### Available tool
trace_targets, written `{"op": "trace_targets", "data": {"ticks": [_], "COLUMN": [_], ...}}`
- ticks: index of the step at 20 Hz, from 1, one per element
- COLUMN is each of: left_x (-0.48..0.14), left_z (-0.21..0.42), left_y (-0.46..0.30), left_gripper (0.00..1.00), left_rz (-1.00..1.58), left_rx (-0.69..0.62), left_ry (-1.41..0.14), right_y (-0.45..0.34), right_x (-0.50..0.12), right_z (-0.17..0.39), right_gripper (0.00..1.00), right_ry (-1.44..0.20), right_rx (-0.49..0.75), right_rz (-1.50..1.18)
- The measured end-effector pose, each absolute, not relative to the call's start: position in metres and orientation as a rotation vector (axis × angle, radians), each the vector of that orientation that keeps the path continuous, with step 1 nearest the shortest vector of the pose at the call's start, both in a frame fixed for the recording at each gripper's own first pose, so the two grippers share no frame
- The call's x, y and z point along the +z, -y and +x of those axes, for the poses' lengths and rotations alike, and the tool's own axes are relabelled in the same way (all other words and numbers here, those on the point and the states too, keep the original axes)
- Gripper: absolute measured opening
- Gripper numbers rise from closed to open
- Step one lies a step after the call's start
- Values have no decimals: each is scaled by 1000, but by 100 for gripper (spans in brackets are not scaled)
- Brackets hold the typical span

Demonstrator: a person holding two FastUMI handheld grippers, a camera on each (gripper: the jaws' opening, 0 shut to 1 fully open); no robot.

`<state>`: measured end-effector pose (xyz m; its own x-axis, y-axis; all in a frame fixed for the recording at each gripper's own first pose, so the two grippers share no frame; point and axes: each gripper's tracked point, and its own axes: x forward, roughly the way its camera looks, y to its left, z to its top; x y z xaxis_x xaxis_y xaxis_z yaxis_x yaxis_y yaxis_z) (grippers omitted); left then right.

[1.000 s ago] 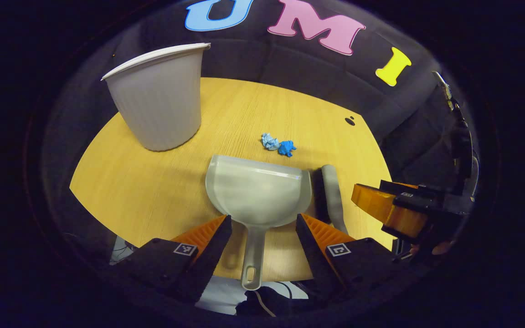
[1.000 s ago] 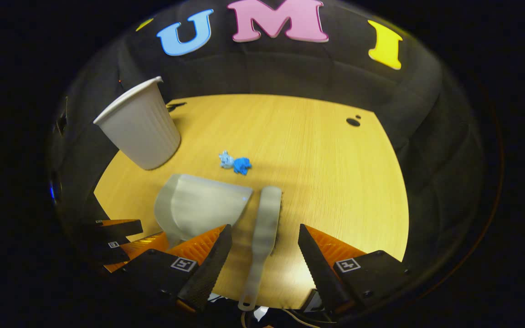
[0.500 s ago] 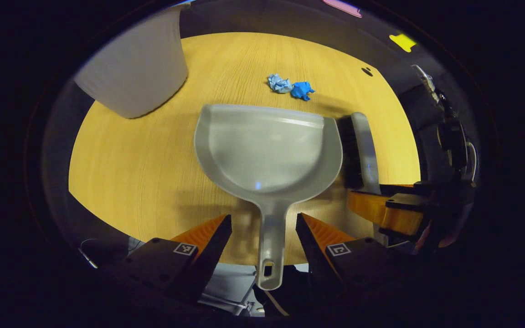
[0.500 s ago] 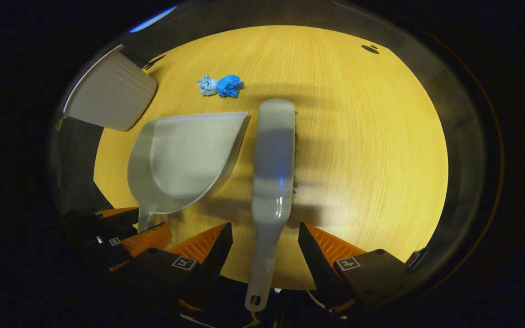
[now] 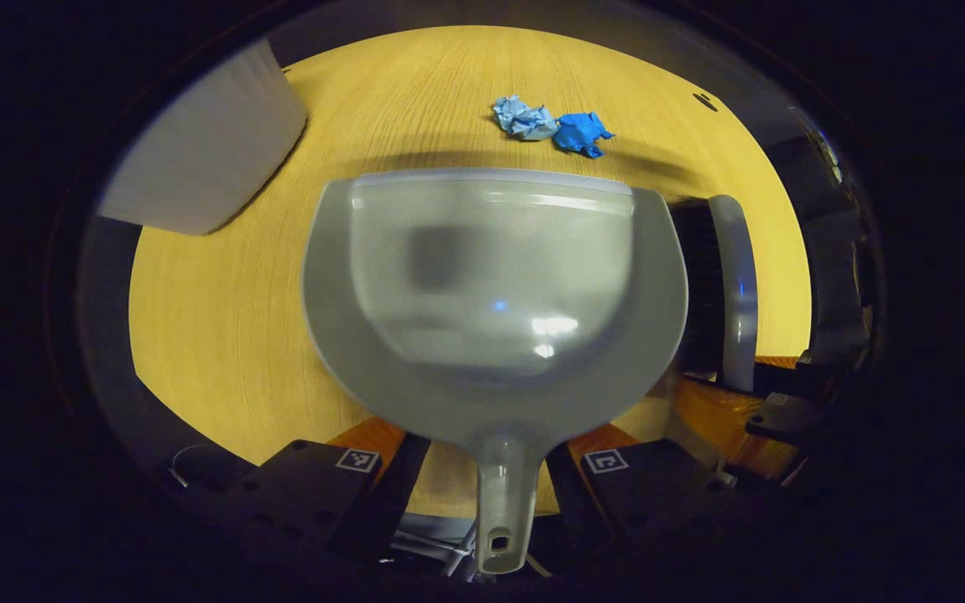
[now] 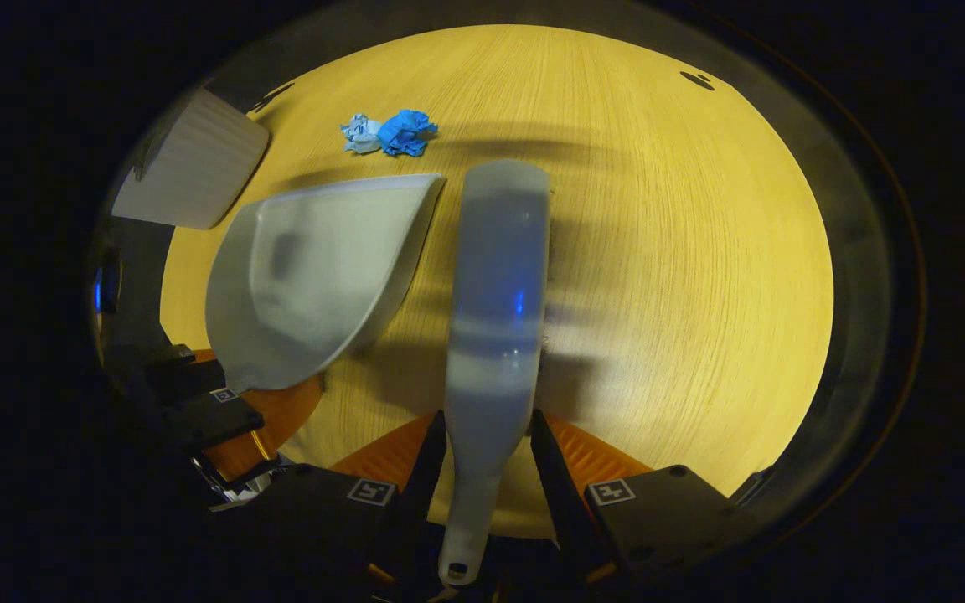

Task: Pick up the small broom and dustpan from the desktop, sweep the trash into the dustpan with the broom, and then empty the trash into the garbage bin.

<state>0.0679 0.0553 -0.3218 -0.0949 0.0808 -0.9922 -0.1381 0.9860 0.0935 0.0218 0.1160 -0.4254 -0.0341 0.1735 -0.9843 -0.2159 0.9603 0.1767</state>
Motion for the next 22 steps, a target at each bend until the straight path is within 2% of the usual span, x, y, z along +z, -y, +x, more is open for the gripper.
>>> {"op": "trace_targets", "data": {"ticks": [1, 2, 3, 4, 5, 6, 7, 8, 9, 10, 13, 14, 18, 22], "left_x": [-323, -324, -325, -327, -323, -324, -325, -324, -325, -326, -324, -325, -326, -325], "left_z": [71, 72, 72, 75, 75, 73, 73, 72, 74, 74, 74, 72, 63, 62], "left_y": [-56, -57, -57, -57, -55, -55, -54, -53, -53, -53, -54, -54, -51, -50], "left_gripper": [67, 63, 55, 54, 44, 35, 32, 32, 31, 31, 29, 28, 28, 28], "left_rz": [-21, -8, -9, -17, -46, -64, -74, -78, -74, -69, -52, -44, -16, -42], "left_rx": [177, 174, 174, 183, 201, 219, 230, 239, 241, 235, 200, 186, 155, 190], "left_ry": [-1665, -1681, -1697, -1707, -1721, -1737, -1746, -1759, -1766, -1773, -1780, -1772, -1772, -1739], "right_y": [-115, -114, -114, -112, -113, -116, -119, -123, -126, -128, -130, -130, -128, -133], "right_x": [-426, -427, -427, -429, -430, -429, -431, -431, -432, -433, -432, -429, -427, -426], "right_z": [22, 22, 23, 24, 24, 25, 25, 25, 28, 27, 24, 27, 37, 51], "right_gripper": [68, 61, 61, 52, 42, 37, 40, 40, 31, 29, 29, 22, 22, 22], "right_ry": [-1577, -1581, -1585, -1590, -1589, -1593, -1596, -1596, -1593, -1598, -1616, -1623, -1625, -1616], "right_rx": [314, 310, 306, 289, 294, 305, 320, 339, 347, 356, 420, 426, 446, 477], "right_rz": [-37, -41, -31, -39, -33, -26, -22, -16, -5, -3, 0, 8, 19, 15]}}
